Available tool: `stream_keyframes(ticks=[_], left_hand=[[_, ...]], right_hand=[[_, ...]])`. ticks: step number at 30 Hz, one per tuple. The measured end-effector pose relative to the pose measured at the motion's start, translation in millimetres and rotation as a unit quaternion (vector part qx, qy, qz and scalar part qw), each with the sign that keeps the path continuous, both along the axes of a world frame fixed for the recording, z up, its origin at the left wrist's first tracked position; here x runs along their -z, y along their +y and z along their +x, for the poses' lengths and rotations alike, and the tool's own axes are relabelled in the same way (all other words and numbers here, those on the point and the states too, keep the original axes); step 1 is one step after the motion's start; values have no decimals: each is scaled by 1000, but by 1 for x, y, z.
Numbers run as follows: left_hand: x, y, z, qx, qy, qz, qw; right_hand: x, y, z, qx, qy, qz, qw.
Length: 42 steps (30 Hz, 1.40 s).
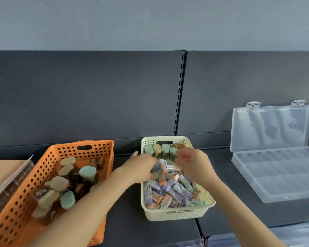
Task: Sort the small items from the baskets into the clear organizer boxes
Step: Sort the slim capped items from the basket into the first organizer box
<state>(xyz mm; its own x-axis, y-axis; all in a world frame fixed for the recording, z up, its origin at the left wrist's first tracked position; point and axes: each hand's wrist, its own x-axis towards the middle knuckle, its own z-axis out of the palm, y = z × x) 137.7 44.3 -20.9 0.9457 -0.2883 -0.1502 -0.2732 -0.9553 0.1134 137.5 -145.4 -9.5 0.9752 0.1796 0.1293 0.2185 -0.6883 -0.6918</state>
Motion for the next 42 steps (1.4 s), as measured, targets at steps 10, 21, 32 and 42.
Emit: stream_keyframes(ticks=[10,21,32,42], left_hand=[[-10,7,9,-43,-12,-192,980],[-15,17,0,-192,-88,-485,848],[-12,24,-12,-222,-45,-565,793],[-30,49,-40,-239,-95,-591,765]], right_hand=[[11,9,26,-18,1,-18,1000],[27,34,68,-54,-63,-277,957],[24,36,71,-14,-54,-332,942],[-25,56,25,-52,-5,-9,999]])
